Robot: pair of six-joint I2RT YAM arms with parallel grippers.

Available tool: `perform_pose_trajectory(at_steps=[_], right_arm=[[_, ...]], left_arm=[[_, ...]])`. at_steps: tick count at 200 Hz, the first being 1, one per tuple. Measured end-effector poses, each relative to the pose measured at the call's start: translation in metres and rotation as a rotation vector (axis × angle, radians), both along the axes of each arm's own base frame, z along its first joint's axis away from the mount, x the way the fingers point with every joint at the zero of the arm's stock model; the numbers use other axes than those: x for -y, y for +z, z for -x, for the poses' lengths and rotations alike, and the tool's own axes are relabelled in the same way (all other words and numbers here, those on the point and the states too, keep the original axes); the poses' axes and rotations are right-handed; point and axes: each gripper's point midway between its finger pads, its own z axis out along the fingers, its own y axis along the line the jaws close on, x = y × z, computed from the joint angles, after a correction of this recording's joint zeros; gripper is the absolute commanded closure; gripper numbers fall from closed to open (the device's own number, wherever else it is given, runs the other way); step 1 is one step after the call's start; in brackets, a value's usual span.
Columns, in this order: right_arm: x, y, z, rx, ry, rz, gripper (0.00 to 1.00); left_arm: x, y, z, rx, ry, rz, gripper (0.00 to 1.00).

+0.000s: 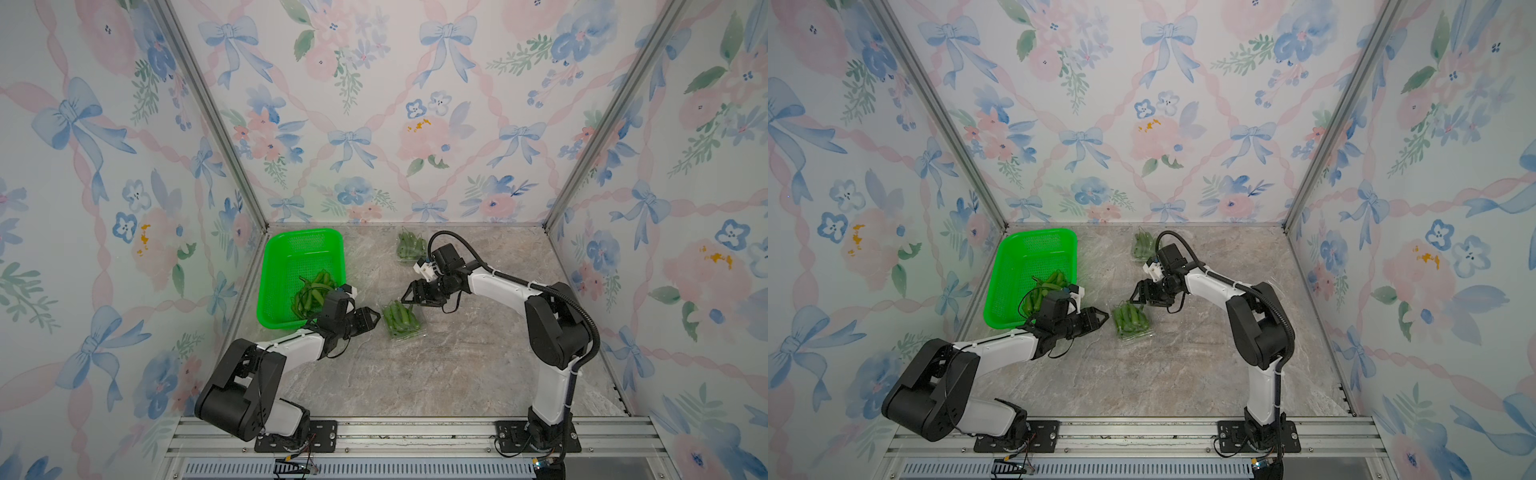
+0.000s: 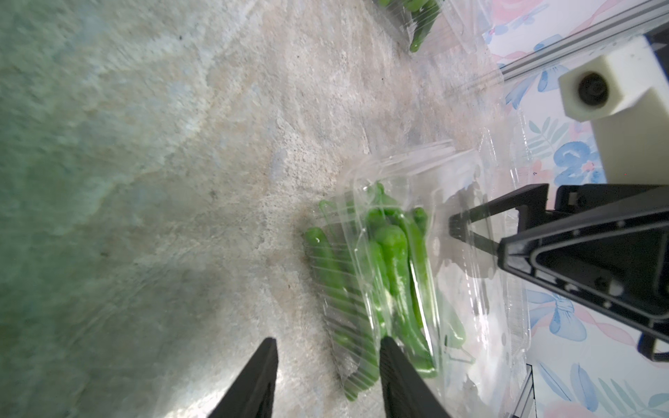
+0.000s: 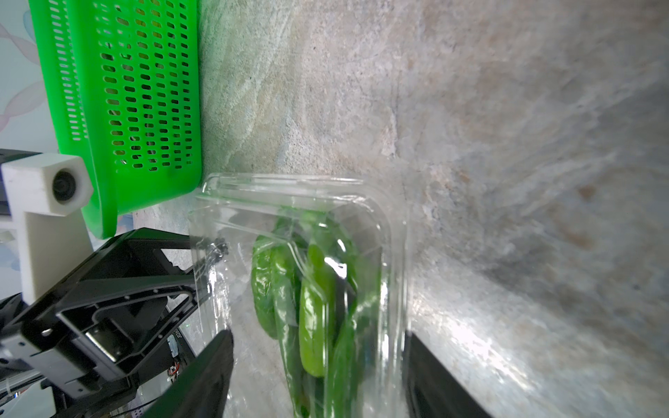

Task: Take small green peppers out of containers
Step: Open the packing box at the center of the board.

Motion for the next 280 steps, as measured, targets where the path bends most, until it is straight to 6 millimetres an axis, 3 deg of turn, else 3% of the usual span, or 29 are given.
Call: perform_pose_trajectory(at_steps=[102, 177, 213, 253, 280], right_arm=[[-0.006, 0.001, 0.006, -0.005, 0.023, -0.004, 0.29], [-0.013, -0.016, 0.009, -0.058, 0.04, -0.011, 0.3], [-0.017, -0.013, 0.008, -0.056, 0.05, -0.028, 0.3], [-0.018, -0.012, 0.009, -0.059, 0.055, -0.032, 0.29], [-0.008, -0.015, 0.007, -0.058, 0.043, -0.004, 0.28]], left_arm=[[0.005, 0.002, -0.011, 0.003, 0.0, 0.001, 0.51], [0.013, -0.001, -0.012, 0.001, -0.016, 0.0, 0.52], [0.021, -0.005, -0.012, -0.01, -0.028, -0.003, 0.64], [0.016, -0.007, -0.013, -0.016, 0.0, -0.024, 0.83], [0.013, -0.004, -0.014, -0.012, 0.013, -0.038, 0.89]])
